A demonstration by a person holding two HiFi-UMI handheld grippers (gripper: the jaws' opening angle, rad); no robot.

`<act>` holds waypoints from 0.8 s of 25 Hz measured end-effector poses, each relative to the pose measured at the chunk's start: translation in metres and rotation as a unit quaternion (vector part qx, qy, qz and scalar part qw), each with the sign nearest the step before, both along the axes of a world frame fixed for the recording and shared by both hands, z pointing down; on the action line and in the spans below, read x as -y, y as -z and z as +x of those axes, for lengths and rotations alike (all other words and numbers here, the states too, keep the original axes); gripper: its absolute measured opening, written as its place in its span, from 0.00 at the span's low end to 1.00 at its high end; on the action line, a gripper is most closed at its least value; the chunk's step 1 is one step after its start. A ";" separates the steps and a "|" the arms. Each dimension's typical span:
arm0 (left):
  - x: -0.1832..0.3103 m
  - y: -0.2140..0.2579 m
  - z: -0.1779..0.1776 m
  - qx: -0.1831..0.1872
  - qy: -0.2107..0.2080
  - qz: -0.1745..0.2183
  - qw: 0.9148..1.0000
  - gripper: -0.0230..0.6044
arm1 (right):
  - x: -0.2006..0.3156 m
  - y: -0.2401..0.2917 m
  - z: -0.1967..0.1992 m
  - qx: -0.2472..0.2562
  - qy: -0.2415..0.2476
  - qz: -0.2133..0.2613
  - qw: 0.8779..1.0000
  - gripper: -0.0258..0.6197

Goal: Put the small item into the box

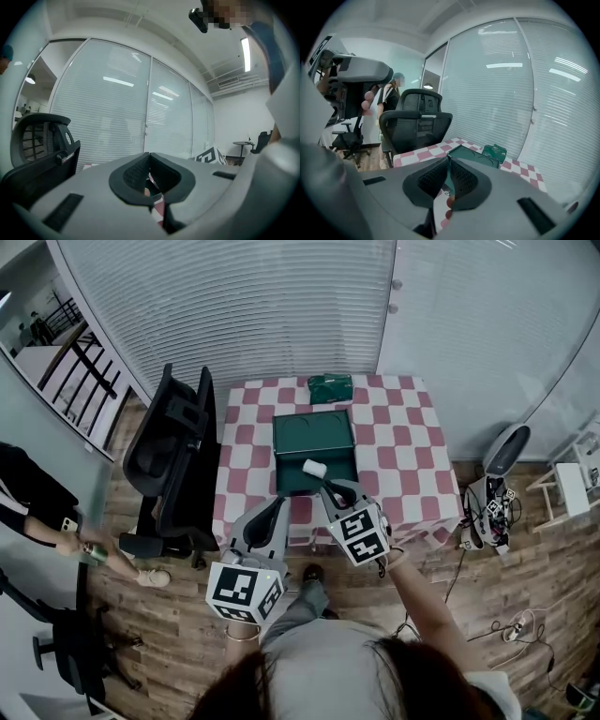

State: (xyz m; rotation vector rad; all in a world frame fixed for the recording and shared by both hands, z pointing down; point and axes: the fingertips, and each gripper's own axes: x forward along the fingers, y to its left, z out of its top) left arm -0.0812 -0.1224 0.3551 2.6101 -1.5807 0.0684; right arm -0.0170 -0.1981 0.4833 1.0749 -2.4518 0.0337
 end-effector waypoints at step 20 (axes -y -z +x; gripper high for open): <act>-0.044 0.015 0.023 0.005 0.003 0.017 1.000 0.05 | -0.061 0.059 0.035 0.083 -0.038 0.044 0.995 0.08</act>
